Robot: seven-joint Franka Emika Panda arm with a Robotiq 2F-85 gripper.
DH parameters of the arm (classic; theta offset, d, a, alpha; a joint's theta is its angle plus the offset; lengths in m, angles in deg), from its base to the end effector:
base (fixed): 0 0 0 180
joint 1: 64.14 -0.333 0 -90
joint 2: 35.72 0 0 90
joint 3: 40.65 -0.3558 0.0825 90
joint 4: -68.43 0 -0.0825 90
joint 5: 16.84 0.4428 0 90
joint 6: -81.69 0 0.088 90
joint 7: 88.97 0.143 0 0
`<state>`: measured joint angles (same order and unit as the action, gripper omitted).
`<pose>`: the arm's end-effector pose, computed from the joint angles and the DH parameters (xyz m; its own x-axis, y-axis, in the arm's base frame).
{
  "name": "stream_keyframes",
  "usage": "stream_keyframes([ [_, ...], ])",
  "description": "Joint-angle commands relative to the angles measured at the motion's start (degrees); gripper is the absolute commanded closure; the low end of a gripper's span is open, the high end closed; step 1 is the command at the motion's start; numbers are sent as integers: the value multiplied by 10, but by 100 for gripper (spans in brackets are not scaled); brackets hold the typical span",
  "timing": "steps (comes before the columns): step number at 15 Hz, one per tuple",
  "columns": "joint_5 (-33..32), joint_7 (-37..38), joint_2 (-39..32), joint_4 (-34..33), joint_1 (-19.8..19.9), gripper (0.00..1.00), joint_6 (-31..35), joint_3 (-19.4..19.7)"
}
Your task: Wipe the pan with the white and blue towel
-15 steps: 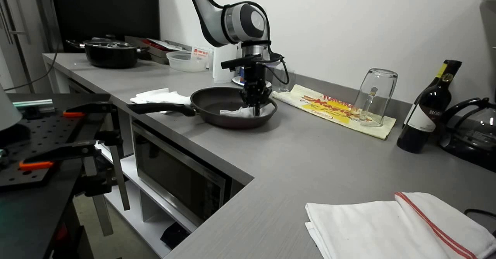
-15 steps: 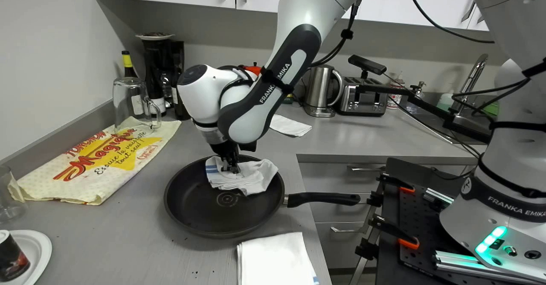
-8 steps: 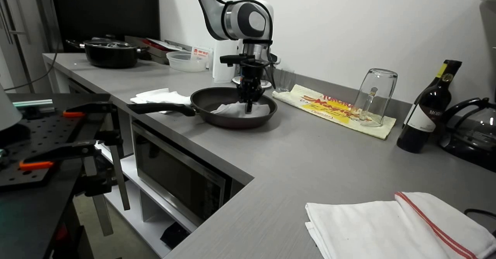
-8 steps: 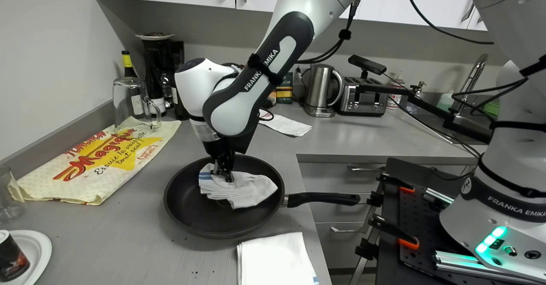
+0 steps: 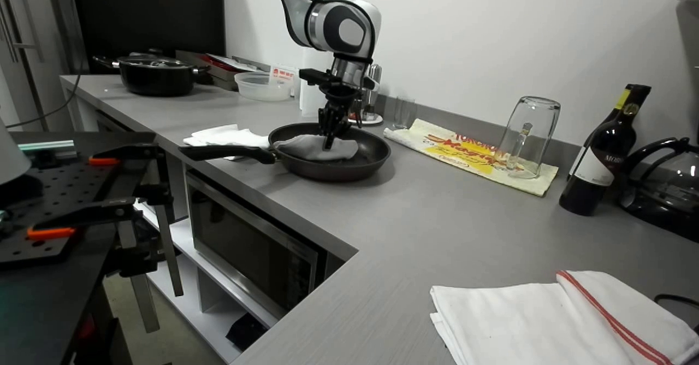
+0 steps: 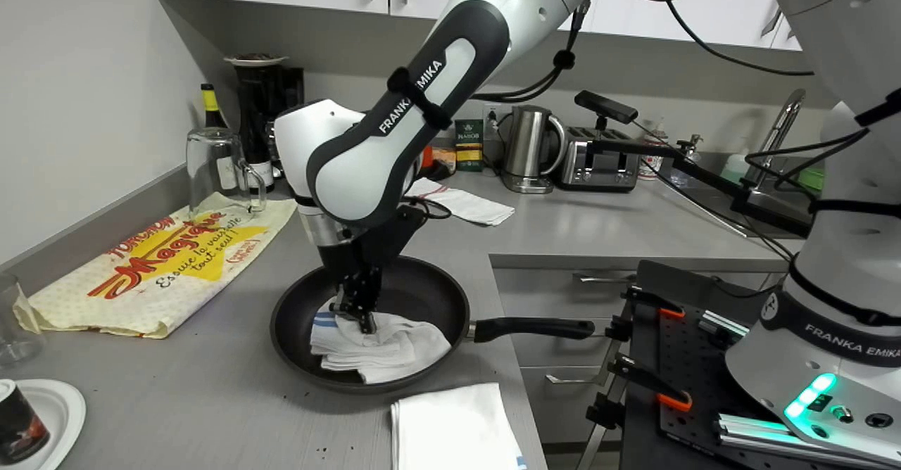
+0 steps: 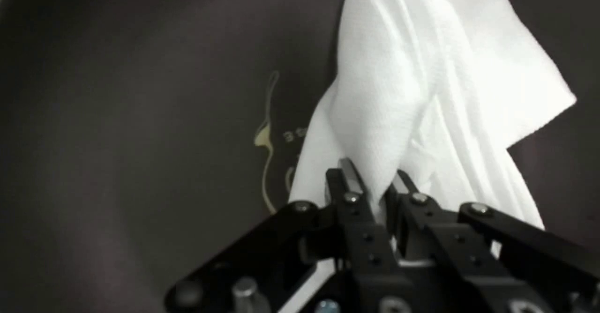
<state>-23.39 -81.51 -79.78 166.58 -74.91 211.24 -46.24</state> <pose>0.6726 0.1893 0.0752 0.9549 0.2080 -0.2118 0.2192 -0.9752 0.0304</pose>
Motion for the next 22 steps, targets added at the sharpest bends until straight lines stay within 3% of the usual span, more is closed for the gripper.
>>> stream_keyframes([
  [1, 43, -26, -23, -25, 6, 97, -26, -21],
  [9, 162, -126, -65, -87, 59, 97, -144, -75],
  [13, 193, -146, -83, -120, 72, 97, -193, -76],
  [18, 200, -142, -75, -143, 69, 97, -216, -69],
  [22, 172, -148, -38, -138, 44, 97, -211, -66],
])
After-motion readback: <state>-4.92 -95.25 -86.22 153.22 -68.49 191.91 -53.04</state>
